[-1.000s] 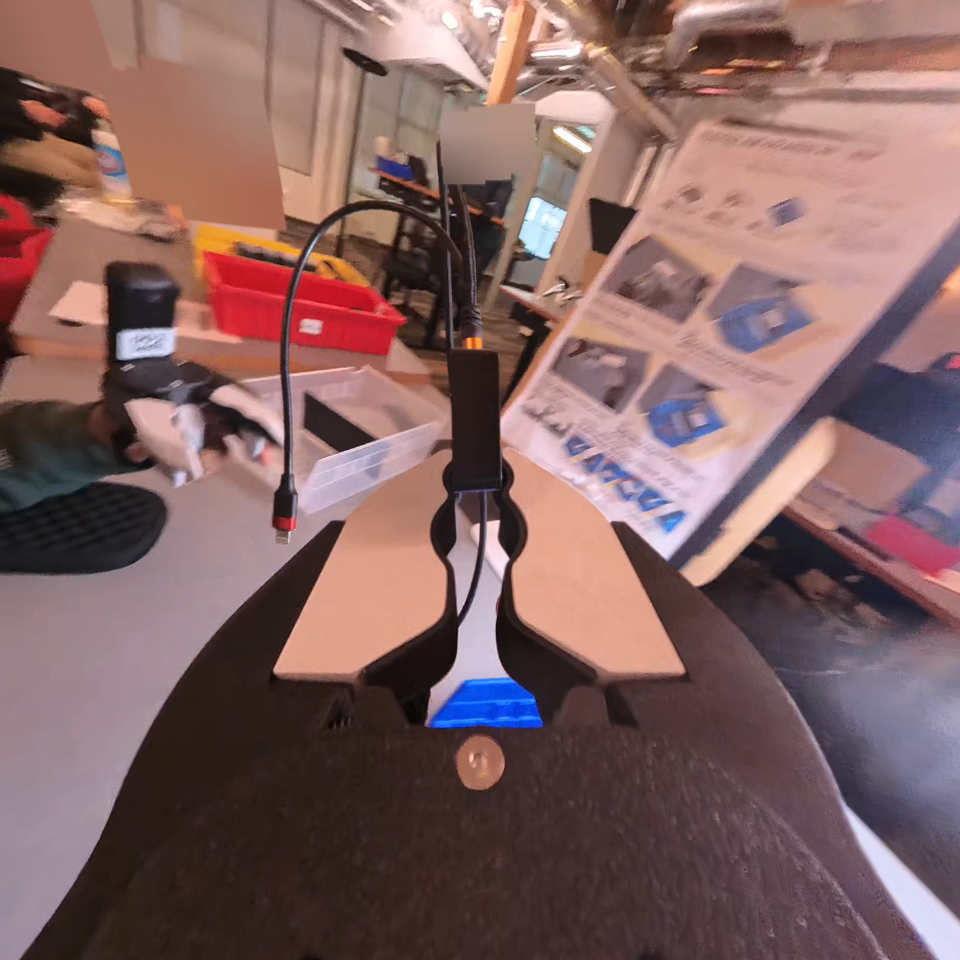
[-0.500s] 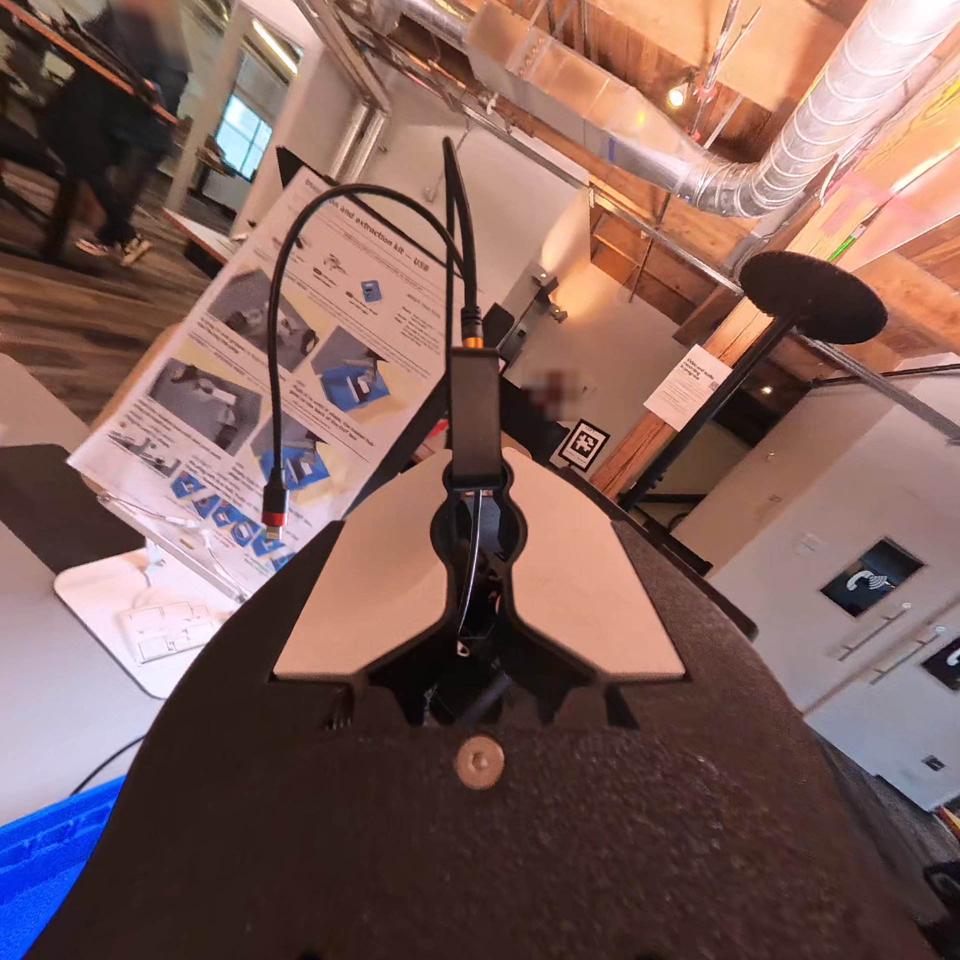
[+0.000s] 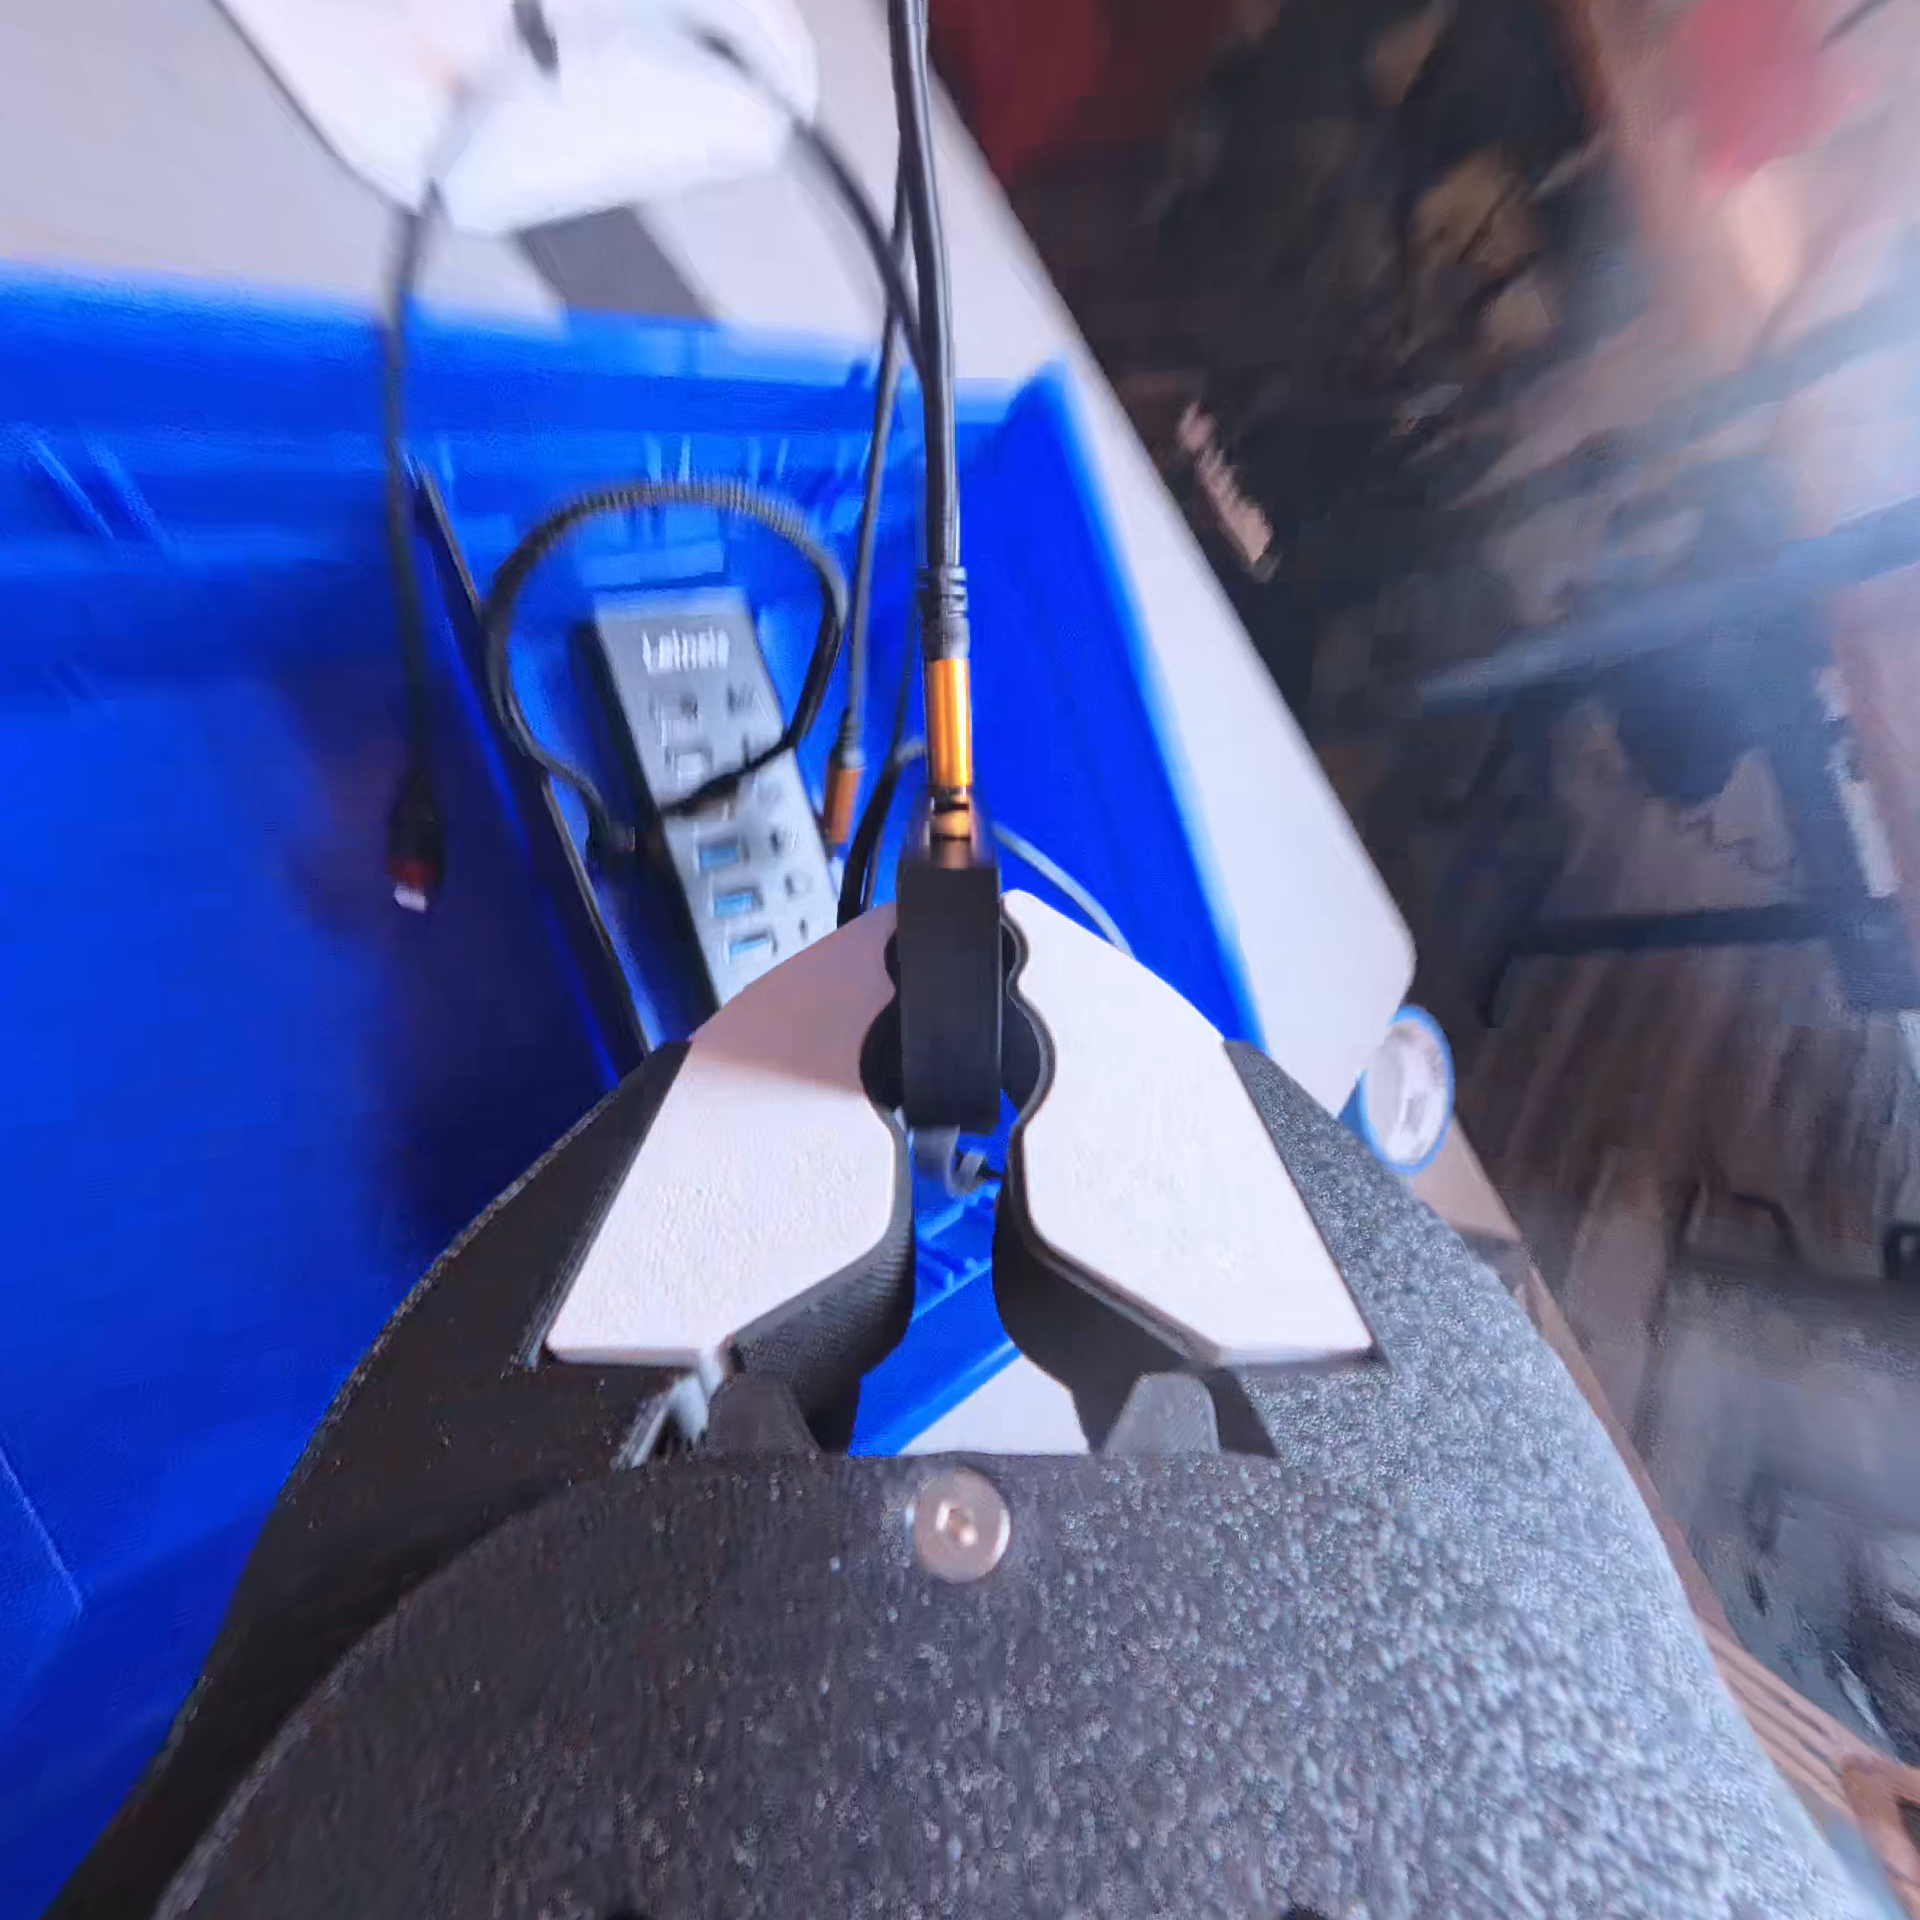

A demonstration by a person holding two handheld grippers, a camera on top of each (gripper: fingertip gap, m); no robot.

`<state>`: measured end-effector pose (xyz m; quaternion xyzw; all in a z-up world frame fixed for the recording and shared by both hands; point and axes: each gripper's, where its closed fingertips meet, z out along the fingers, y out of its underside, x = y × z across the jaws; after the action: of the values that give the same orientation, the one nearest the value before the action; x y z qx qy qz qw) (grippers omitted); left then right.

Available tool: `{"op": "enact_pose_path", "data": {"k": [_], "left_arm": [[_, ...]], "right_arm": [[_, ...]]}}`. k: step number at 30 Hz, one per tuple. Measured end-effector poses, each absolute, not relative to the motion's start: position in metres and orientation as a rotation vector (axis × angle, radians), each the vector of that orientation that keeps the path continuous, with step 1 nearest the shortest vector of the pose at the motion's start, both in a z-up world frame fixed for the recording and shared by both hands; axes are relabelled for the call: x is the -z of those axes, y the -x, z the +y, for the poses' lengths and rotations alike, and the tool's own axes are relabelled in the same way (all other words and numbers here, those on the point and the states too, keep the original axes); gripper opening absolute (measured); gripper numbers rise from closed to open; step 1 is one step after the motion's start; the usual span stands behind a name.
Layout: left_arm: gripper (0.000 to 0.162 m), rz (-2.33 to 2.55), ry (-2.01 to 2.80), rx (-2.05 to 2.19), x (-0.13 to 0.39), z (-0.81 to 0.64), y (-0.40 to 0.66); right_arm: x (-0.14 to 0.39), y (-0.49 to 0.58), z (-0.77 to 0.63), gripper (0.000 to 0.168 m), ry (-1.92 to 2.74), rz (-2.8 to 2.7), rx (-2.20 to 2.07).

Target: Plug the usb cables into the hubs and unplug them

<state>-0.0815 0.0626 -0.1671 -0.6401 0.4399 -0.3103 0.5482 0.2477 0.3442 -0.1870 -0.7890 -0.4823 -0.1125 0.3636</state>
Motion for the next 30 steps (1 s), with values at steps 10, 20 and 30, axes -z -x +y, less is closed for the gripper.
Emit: {"op": "enact_pose_path", "data": {"k": [10, 20, 30], "left_arm": [[0.052, 1.089, 1.626, 0.74, 0.2, 0.069, 0.079], [0.052, 1.101, 1.628, 0.741, 0.198, 0.068, 0.08], [0.05, 1.13, 1.614, 0.707, 0.196, 0.061, 0.076]], "right_arm": [[0.242, -0.275, 0.363, 0.019, 2.282, -1.672, 0.76], [0.137, -0.217, 0.314, 0.061, 2.129, -1.462, 0.335], [0.243, -0.189, 0.296, 0.055, 1.881, -1.342, 0.594]]}}
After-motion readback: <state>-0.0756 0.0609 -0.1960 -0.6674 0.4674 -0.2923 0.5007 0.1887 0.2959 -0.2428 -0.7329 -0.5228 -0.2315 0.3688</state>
